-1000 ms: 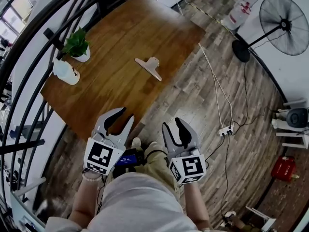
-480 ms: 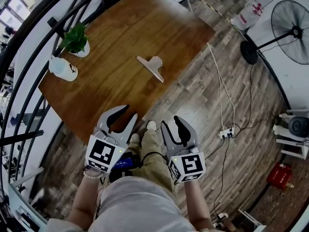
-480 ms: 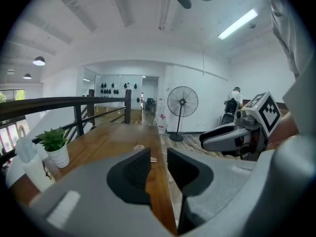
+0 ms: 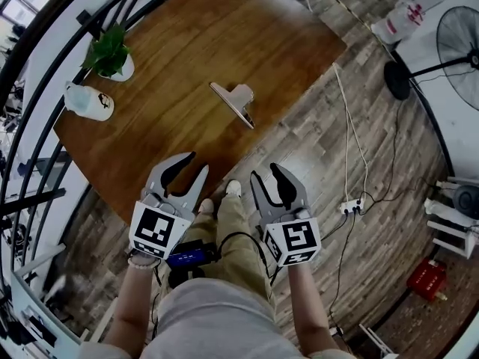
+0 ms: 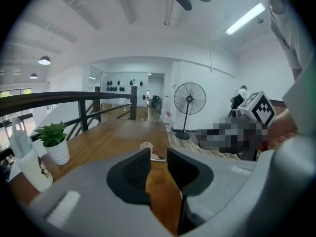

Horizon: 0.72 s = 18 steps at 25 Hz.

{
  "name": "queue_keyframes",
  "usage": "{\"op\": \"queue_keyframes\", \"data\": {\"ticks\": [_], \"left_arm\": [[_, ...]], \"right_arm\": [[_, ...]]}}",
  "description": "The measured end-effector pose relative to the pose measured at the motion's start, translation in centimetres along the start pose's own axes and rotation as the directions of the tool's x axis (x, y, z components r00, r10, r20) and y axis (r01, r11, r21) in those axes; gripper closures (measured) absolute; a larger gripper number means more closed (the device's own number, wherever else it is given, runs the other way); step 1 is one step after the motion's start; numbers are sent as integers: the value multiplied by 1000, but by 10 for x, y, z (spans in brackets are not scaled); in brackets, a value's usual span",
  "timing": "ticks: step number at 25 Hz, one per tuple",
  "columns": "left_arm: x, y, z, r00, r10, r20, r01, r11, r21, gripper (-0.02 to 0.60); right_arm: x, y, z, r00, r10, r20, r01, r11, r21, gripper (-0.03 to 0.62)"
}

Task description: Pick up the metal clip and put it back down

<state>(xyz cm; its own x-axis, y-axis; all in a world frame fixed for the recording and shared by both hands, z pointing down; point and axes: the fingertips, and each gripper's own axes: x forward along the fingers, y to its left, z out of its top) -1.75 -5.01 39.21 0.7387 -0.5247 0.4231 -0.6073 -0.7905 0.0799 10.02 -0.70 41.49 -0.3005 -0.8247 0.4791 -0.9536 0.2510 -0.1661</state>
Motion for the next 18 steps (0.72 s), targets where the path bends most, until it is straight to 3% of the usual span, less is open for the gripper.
{"op": "queue_keyframes", "data": {"ticks": [10,18], "left_arm": [[35,12,-9,1000,28,-12,-28,1000,1,485],[50,17,-28,997,70,-41,-72,996,-44,485]], "right_arm": [[49,-19,-7,996,75,-54,-77,996,-42,411],[85,-34,-19,990,104,-90,-109,992,-59,411]]}}
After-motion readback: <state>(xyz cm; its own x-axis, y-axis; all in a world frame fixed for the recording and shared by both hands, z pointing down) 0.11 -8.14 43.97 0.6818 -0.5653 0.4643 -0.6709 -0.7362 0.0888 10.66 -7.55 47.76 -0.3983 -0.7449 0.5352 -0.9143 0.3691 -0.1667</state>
